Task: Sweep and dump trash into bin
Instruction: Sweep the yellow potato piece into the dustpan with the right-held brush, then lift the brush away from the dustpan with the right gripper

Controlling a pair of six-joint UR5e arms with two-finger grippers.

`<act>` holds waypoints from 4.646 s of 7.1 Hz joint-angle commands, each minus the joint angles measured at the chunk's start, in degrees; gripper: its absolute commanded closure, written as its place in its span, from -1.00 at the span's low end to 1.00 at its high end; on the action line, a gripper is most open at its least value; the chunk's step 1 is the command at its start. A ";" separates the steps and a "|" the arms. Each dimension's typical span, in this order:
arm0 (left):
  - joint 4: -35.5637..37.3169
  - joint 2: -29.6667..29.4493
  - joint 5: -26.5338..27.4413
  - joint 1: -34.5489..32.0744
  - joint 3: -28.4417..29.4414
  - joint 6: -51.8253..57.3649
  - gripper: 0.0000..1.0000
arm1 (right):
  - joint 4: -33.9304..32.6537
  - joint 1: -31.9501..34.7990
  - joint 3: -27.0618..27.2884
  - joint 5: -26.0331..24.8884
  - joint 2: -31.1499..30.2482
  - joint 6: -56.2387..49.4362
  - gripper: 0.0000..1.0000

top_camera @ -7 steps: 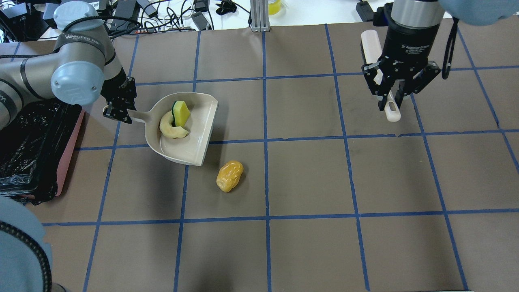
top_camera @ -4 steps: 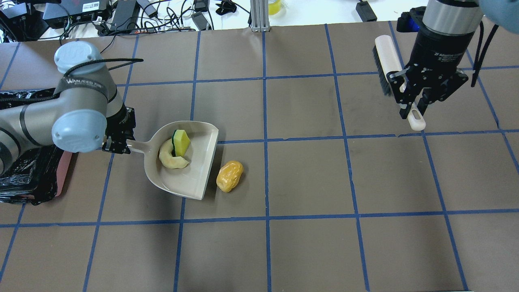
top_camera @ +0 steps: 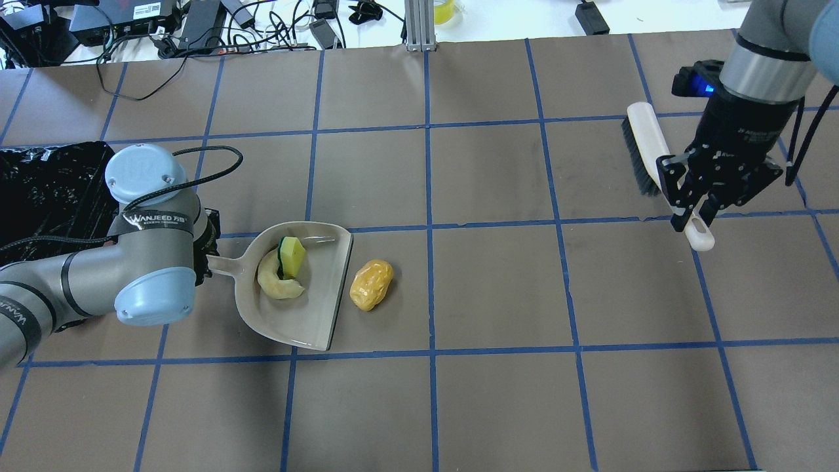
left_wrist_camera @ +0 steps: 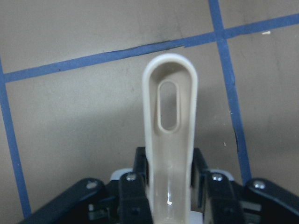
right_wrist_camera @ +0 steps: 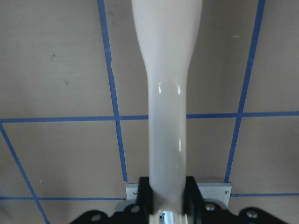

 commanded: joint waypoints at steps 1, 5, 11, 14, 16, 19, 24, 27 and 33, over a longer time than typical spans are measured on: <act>0.66 -0.53 0.05 -0.40 0.43 -6.75 1.00 | -3.37 2.29 12.72 4.36 -6.77 6.13 0.87; 0.66 -1.32 5.83 -4.34 2.36 -8.90 1.00 | -17.42 30.65 13.65 10.61 1.88 36.70 0.88; 0.40 -2.03 7.96 -6.21 3.86 -7.67 1.00 | -31.15 43.70 9.60 25.20 14.19 50.27 0.88; 0.31 -2.64 7.87 -6.21 4.04 -8.19 1.00 | -42.47 44.15 8.73 31.35 20.78 53.00 0.89; 0.31 -3.08 7.87 -6.21 4.04 -8.55 1.00 | -46.11 44.67 4.01 36.72 23.69 53.10 0.89; 0.40 -3.08 7.35 -6.21 4.13 -8.55 1.00 | -46.12 45.56 1.52 36.30 25.28 52.57 0.89; -1.00 -3.43 0.49 -6.12 5.97 -8.55 1.00 | -36.12 45.29 0.03 26.19 23.44 50.90 0.89; -2.85 -3.52 0.31 -6.12 6.15 -8.29 1.00 | -23.91 41.62 -5.23 18.29 21.07 45.28 0.89; -28.43 -4.04 -6.80 -4.37 25.20 -7.67 1.00 | -6.65 16.16 -11.05 4.76 15.97 18.79 0.88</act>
